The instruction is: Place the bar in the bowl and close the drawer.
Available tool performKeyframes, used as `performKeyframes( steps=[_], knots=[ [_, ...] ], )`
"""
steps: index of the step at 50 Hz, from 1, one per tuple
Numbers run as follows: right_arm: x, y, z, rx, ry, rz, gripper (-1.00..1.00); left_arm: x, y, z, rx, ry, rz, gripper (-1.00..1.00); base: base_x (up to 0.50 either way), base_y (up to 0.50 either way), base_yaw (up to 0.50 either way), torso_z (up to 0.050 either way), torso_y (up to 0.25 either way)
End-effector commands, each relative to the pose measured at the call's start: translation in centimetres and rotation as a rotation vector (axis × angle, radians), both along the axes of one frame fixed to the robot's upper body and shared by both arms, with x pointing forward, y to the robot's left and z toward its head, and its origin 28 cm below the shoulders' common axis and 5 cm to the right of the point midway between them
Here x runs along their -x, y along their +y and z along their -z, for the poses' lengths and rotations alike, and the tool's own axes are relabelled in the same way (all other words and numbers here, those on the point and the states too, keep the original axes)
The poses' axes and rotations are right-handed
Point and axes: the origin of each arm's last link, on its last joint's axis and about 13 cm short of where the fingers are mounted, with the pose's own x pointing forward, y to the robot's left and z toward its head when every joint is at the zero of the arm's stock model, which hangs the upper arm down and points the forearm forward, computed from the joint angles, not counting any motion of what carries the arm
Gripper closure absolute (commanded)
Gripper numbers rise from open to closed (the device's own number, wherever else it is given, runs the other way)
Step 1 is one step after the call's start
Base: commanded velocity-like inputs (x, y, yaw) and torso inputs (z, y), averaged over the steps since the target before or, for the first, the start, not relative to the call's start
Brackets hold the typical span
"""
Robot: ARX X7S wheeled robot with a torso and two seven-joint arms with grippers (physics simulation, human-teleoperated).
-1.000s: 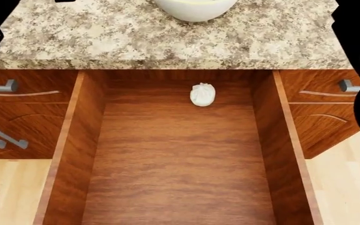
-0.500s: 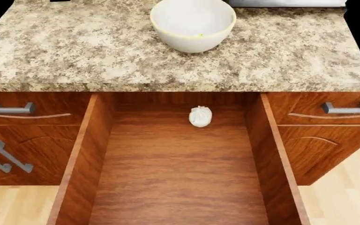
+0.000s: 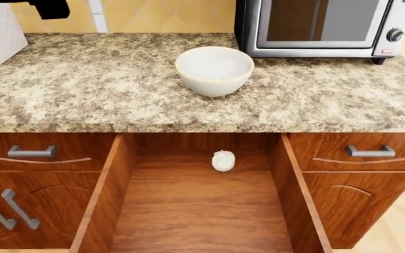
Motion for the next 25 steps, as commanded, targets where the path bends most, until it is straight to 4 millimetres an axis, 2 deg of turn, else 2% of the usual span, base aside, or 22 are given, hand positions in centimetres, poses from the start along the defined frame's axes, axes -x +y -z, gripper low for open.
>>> performKeyframes(
  steps=[1, 10, 18, 22, 25],
  knots=[
    [4.4, -2.3, 2.5, 0.02, -0.039, 0.031, -1.0, 4.2, 0.4, 1.6, -0.01, -0.035, 0.057, -1.0, 0.0, 0.0, 0.0, -0.006, 0.25],
    [9.1, -4.4, 6.3, 0.06, -0.094, 0.043, -1.0, 7.7, 0.8, 3.4, -0.028, -0.074, 0.096, -1.0, 0.0, 0.0, 0.0, -0.006, 0.25],
    [11.5, -5.7, 8.9, 0.043, -0.13, 0.104, -1.0, 9.6, 0.4, 4.6, -0.046, -0.119, 0.125, -1.0, 0.0, 0.0, 0.0, -0.005, 0.246],
    [12.2, -5.7, 9.5, 0.047, -0.152, 0.119, -1.0, 10.1, 0.1, 5.0, -0.054, -0.139, 0.141, -1.0, 0.0, 0.0, 0.0, 0.0, 0.0],
    [12.3, -5.6, 9.9, 0.048, -0.152, 0.125, -1.0, 10.3, 0.0, 5.1, -0.055, -0.146, 0.152, -1.0, 0.0, 0.5, 0.0, 0.0, 0.0]
  ],
)
